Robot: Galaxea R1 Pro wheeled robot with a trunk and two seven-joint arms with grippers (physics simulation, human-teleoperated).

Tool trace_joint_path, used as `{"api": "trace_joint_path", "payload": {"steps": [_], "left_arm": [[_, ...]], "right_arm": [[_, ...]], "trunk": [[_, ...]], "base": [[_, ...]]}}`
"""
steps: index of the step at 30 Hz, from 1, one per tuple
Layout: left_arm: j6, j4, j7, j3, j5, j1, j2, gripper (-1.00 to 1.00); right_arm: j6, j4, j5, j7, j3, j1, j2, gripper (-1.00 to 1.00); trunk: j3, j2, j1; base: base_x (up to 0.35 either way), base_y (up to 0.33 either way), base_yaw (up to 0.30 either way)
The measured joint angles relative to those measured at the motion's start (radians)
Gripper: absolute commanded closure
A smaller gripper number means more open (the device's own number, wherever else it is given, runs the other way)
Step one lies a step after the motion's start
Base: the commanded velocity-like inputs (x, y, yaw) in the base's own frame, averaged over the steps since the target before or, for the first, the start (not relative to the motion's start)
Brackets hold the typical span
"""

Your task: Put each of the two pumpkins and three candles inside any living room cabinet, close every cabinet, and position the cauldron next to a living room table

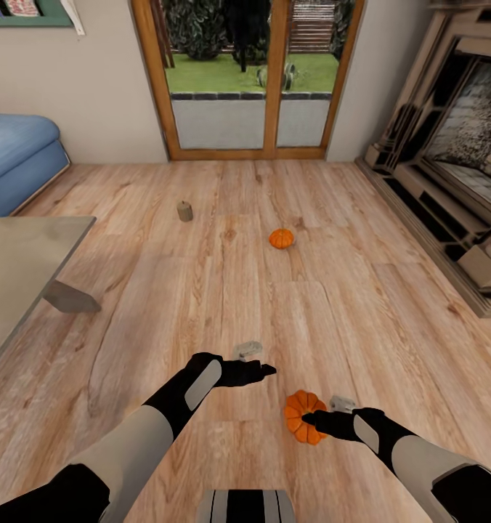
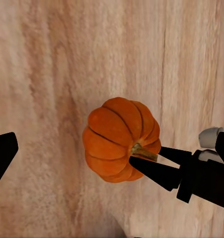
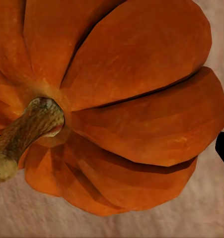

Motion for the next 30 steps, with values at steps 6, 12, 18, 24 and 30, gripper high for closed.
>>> {"api": "trace_joint_path", "payload": {"steps": [6,12,18,24,30], "left_arm": [[0.001,-0.004,-0.001,0.001,-0.002,0.0,0.0,-1.0],[0.002,-0.004,-0.004,0.002,0.001,0.0,0.0,-1.0],[0.0,-0.001,0.002,0.006,-0.006,0.0,0.018,-1.0],[0.0,0.0,0.005,0.006,-0.005,0.0,0.022,-1.0],[0.0,0.002,0.006,0.007,-0.006,0.0,0.023,-1.0]], "right_arm": [[0.002,-0.008,-0.002,0.001,-0.01,-0.001,-0.003,1.0],[0.002,-0.011,-0.003,0.001,-0.01,-0.001,-0.006,1.0],[0.001,-0.013,0.001,0.009,-0.001,-0.002,-0.005,1.0],[0.001,-0.013,0.001,0.004,-0.002,-0.002,-0.006,1.0],[0.001,-0.013,0.0,0.001,-0.001,-0.002,-0.007,1.0]], "trunk": [[0.023,0.001,-0.003],[0.046,0.003,-0.005],[0.076,0.004,-0.008],[0.108,0.006,-0.011],[0.141,0.007,-0.014]], "base": [[0.0,0.0,0.0],[0.0,0.0,0.0],[0.0,0.0,0.0],[0.0,0.0,0.0],[0.0,0.0,0.028]]}}
